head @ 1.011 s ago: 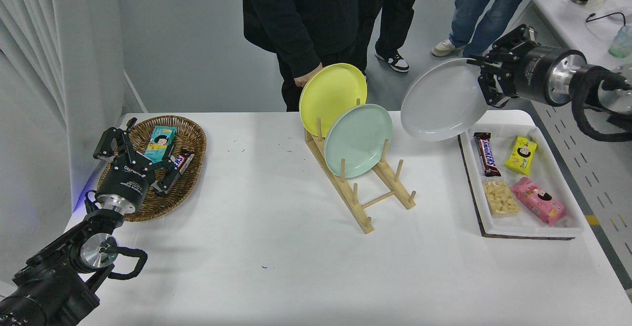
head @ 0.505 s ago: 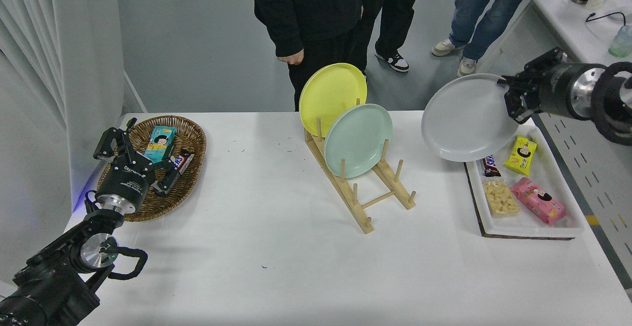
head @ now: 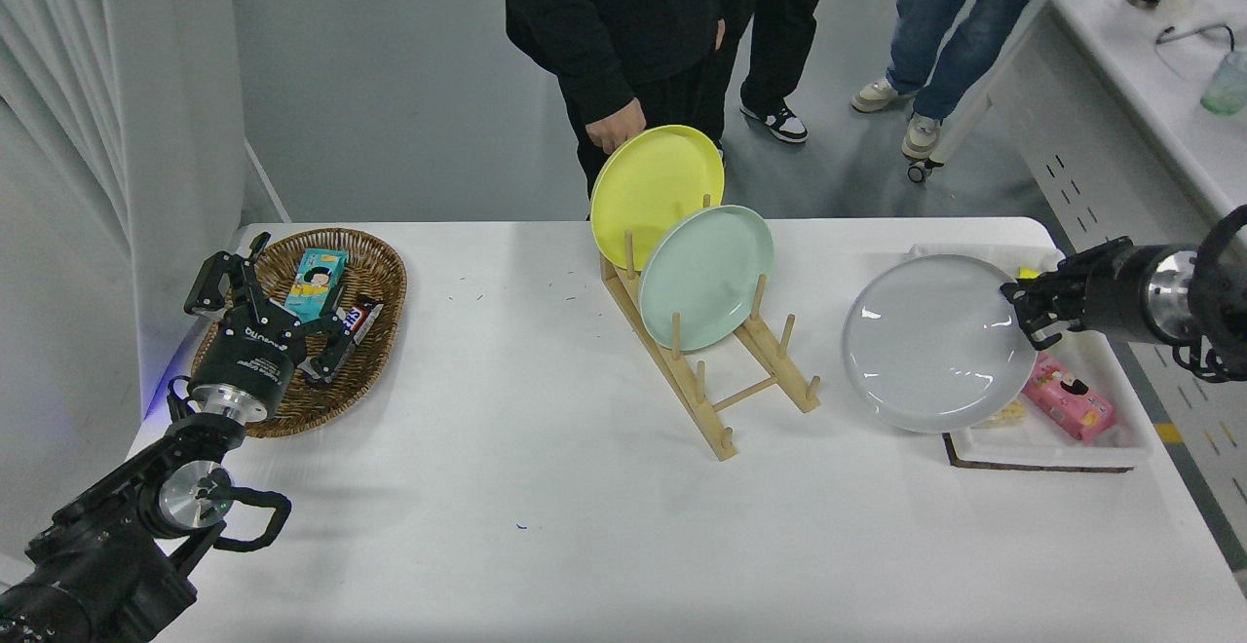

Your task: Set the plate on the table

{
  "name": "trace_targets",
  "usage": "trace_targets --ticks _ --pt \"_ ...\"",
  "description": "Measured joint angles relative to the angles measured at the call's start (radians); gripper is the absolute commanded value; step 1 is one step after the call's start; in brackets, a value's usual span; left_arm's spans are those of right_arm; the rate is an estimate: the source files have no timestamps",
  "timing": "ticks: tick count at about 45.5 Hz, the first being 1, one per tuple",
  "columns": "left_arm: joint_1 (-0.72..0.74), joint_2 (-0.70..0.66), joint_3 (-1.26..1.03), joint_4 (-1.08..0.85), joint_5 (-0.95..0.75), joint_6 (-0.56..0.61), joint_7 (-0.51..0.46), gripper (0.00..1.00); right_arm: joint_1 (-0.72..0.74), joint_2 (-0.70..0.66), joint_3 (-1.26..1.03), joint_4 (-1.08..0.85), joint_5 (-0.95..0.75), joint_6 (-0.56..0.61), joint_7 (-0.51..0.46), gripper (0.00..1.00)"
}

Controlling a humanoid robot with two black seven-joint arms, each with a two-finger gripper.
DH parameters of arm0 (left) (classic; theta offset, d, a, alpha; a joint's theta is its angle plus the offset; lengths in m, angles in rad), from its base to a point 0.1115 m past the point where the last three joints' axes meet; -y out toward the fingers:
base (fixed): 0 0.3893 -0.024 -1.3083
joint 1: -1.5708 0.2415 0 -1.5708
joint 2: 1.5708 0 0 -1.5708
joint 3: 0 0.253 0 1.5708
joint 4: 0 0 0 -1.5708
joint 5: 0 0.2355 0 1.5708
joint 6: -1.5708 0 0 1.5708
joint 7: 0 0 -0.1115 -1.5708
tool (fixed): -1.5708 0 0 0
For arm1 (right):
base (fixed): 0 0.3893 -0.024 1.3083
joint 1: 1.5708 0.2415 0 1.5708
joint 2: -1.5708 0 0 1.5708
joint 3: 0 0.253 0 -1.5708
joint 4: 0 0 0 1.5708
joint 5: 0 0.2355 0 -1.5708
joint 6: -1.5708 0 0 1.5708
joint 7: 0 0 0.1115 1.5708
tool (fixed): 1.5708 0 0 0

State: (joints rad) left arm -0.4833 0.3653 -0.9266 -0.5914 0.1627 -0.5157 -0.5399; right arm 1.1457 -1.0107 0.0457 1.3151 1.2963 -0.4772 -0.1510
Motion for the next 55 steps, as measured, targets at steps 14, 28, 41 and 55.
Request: trace_targets --ticks 14,28,41,55 --pt "0.0 0.0 0.0 0.0 0.0 0.0 0.0 0.98 -0.099 0.003 0.115 -0.009 0.03 -0.034 -0.014 0.0" --pt "0.0 0.0 0.0 0.0 0.0 0.0 0.0 0.98 -0.117 0.056 0.064 -0.029 0.047 0.0 -0.018 0.0" --pt "0.0 0.0 0.0 0.0 0.0 0.0 0.0 0.98 -0.17 0.107 0.023 -0.042 0.087 0.065 -0.018 0.0" --pt "0.0 0.0 0.001 -0.001 0.0 -0.001 0.0 0.98 -0.212 0.128 0.012 0.005 0.156 0.089 -0.017 0.0"
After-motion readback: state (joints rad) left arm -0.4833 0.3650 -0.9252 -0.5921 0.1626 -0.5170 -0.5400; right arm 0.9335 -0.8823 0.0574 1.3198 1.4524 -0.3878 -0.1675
